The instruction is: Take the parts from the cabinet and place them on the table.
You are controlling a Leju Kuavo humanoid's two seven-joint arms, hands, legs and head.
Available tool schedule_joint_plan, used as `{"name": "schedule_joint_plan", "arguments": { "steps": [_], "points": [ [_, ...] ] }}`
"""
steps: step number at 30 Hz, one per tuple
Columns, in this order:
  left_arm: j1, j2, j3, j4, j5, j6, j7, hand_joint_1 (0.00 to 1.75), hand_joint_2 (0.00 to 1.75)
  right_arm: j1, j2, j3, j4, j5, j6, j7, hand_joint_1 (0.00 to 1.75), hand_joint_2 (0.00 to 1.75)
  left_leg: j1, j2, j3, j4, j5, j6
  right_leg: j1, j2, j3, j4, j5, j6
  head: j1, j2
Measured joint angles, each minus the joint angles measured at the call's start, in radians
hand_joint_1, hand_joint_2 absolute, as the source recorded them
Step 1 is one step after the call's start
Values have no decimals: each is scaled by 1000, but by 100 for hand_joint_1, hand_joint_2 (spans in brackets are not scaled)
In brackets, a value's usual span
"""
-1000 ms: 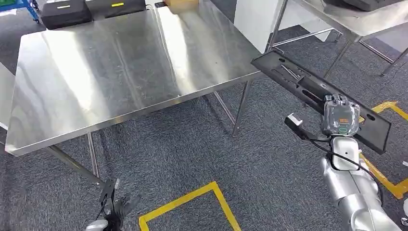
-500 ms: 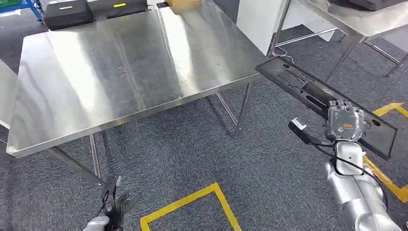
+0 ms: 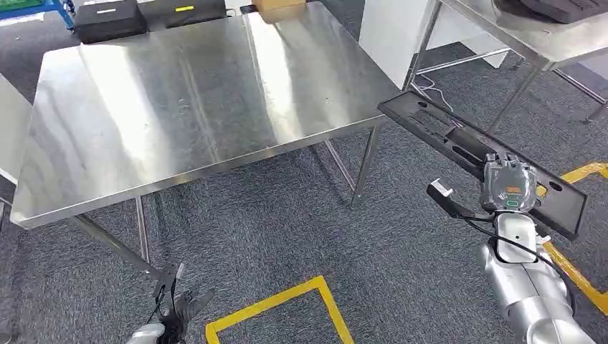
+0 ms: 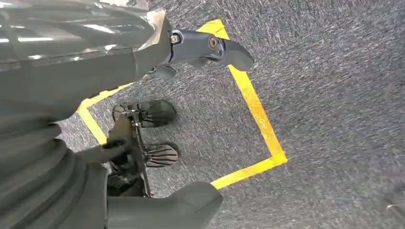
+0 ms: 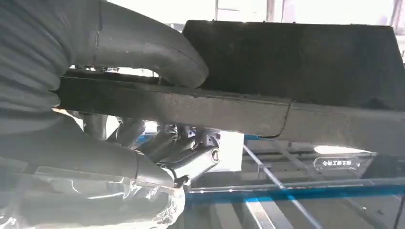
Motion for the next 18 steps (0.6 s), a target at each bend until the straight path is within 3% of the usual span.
{"name": "schedule_joint_plan", "arguments": {
  "steps": [2, 3, 4, 5, 7, 8, 9, 10, 12, 13, 14, 16, 17, 18],
  "points": [
    [0, -1, 0, 1, 0, 0, 0, 0, 175, 0, 0, 0, 0, 0, 0, 1, 175, 175, -5, -20, -1, -1, 2, 3, 2, -18, 6, -1, -2, 5, -1, 0],
    [-1, -1, 0, 2, 0, -1, 0, 0, 175, -1, -1, 1, -1, 0, 0, 1, 175, 175, -3, -31, 4, -10, 8, 10, 7, -26, 7, 1, -7, 12, -1, 0],
    [0, -5, 0, 2, 0, -2, 0, 0, 175, 0, -3, 1, -1, 0, 0, 3, 175, 175, 4, -35, 11, -15, 13, 15, -2, -9, -7, 17, -16, 16, -2, 0],
    [-4, -5, 0, 3, 0, -2, 0, 0, 175, -1, -5, 3, -1, 0, 0, 3, 175, 175, 7, -45, 10, -17, 17, 22, -4, 16, -25, 63, -40, 14, 0, 0],
    [-5, -5, 0, 3, 0, -3, 0, 0, 175, 1, -12, 3, 1, 0, 0, 6, 175, 175, 7, -66, 10, -17, 17, 22, -8, 34, -100, 222, -103, 10, 2, 0],
    [-2, -7, 0, 3, 0, -5, 0, 0, 175, 2, -13, 5, 2, 0, 0, 6, 175, 175, 7, -78, 9, -17, 17, 22, -9, 37, -138, 297, -123, 14, 2, 0],
    [0, -8, 0, 5, 0, -5, 0, 0, 175, 5, -13, 5, 2, -1, 0, 7, 175, 175, 7, -89, 10, -17, 17, 22, -11, 38, -150, 319, -122, 21, 2, 0],
    [0, -9, 0, 5, 0, -6, 0, 0, 175, 7, -13, 5, 2, -1, 0, 7, 175, 175, 8, -100, 10, -16, 17, 22, -13, 39, -139, 289, -106, 30, 2, 0],
    [-1, -10, 0, 6, 0, -7, 0, 0, 175, 6, -14, 6, 2, 0, 0, 7, 175, 175, 12, -121, 10, -13, 17, 19, -22, 46, -61, 127, -38, 52, 2, 0],
    [-1, -10, 0, 6, 0, -7, 0, 0, 175, 6, -15, 6, 2, -1, 0, 7, 175, 175, 12, -133, 9, -11, 16, 13, -31, 69, -16, 35, -6, 62, 2, 0],
    [-1, -9, 0, 6, 0, -7, 0, 0, 175, 5, -15, 6, 2, -1, 0, 7, 175, 175, 6, -143, 2, -6, 14, 4, -27, 96, 7, 8, -12, 54, 3, 0],
    [0, -9, 0, 6, 0, -7, 0, 0, 175, 7, -15, 7, 3, -1, 0, 8, 175, 175, 7, -155, -5, -8, 20, -7, -21, 76, 0, 8, -7, 37, 2, 0],
    [1, -8, 0, 6, 0, -7, 0, 0, 175, 7, -13, 8, 3, 0, 0, 8, 175, 175, 8, -163, -7, -10, 22, -10, -21, 70, -1, 9, -8, 35, 2, 0],
    [0, -3, 0, 7, 0, -6, 0, 0, 175, 7, -9, 9, 2, 0, 0, 8, 175, 175, 10, -170, -9, -9, 21, -15, -31, 59, 1, 6, -5, 25, 1, 0]
  ]
}}
